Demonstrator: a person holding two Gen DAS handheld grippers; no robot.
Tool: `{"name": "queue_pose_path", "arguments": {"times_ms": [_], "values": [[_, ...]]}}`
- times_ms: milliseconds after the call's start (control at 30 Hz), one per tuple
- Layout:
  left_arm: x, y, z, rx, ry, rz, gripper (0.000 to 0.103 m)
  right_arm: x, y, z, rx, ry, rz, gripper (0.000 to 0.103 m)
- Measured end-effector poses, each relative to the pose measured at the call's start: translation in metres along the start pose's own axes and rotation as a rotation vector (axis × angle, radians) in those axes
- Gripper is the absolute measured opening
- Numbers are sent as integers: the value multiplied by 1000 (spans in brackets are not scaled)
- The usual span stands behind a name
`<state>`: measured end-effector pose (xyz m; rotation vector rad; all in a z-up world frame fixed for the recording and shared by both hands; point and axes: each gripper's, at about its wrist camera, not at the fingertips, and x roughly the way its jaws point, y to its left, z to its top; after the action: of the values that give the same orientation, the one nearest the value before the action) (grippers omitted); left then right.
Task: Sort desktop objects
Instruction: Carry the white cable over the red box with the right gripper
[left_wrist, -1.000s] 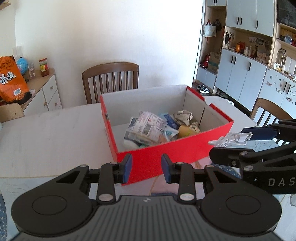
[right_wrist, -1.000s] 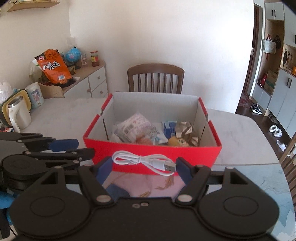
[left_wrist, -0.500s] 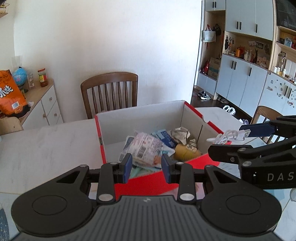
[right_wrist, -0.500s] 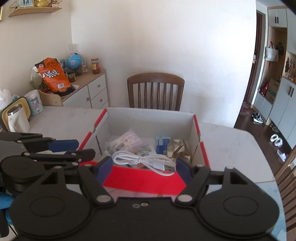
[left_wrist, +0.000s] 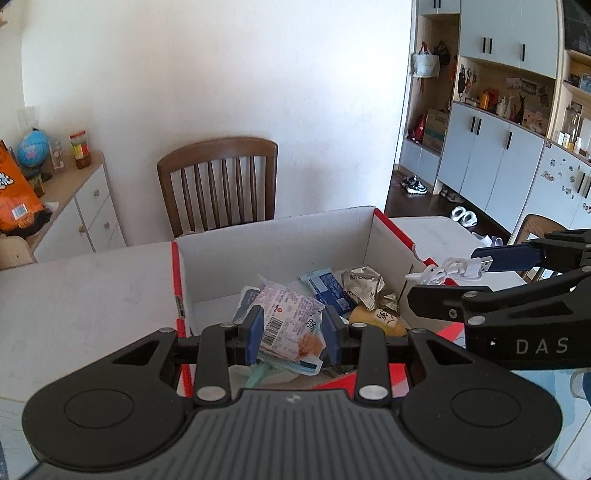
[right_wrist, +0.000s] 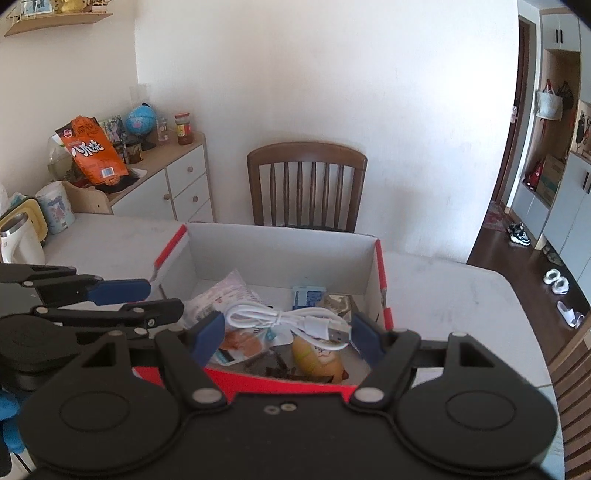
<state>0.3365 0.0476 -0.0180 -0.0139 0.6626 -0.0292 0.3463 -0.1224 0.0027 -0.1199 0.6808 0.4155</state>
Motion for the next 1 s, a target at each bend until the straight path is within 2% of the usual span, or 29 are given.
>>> {"name": "queue_pose_path", "arguments": {"times_ms": [533, 1000], "values": [[66, 20, 26, -1, 102, 46, 33, 61, -10, 2, -132, 104, 36, 75], [103, 25, 30, 51, 180, 57, 33, 93, -14, 7, -156, 168, 61, 75]]}}
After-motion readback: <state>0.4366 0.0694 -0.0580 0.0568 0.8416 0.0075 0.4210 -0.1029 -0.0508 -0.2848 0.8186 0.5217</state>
